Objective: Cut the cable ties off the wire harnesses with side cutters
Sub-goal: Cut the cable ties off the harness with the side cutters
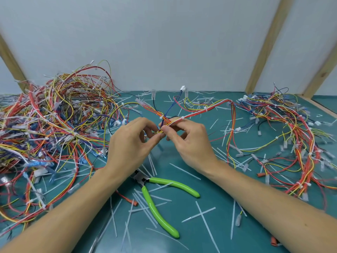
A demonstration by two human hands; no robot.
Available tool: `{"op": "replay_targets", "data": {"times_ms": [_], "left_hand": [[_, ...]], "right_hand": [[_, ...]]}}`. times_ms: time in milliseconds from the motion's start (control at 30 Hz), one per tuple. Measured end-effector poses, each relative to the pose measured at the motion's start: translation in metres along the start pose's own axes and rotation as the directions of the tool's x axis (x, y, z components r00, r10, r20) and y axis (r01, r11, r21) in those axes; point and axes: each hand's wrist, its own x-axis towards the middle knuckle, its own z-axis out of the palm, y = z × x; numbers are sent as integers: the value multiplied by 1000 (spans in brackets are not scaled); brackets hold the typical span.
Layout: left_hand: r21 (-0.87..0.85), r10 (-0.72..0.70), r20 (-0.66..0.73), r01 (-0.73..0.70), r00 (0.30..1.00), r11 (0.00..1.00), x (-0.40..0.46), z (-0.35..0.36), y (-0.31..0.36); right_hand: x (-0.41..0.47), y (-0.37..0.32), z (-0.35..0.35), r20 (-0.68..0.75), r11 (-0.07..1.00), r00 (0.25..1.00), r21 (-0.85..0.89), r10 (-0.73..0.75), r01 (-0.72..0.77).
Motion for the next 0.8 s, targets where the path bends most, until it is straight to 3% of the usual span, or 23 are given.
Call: {"op": "replay_targets", "data": {"times_ms": [133, 267, 433, 633, 800], "left_hand": [[25, 21, 26, -21, 999, 999, 0, 0, 0], [24, 3, 21, -3, 1000, 1000, -1, 2, -3], [36, -24, 97, 21, 995, 999, 0, 3, -13], [114, -45, 151, 28, 988, 993, 0, 5, -14], [105, -89, 121, 76, 989, 992, -2, 4, -11]], "right_hand": [[-1, 0, 0, -22, 1000, 999, -3, 29, -29], [1, -2, -1, -74, 992, 994, 106, 75, -67], [8, 1, -7, -181, 947, 952, 256, 245, -195], [12, 8, -8, -123, 900, 927, 312, 355, -303], [12, 8, -9, -111, 907, 933, 302, 341, -295]]}}
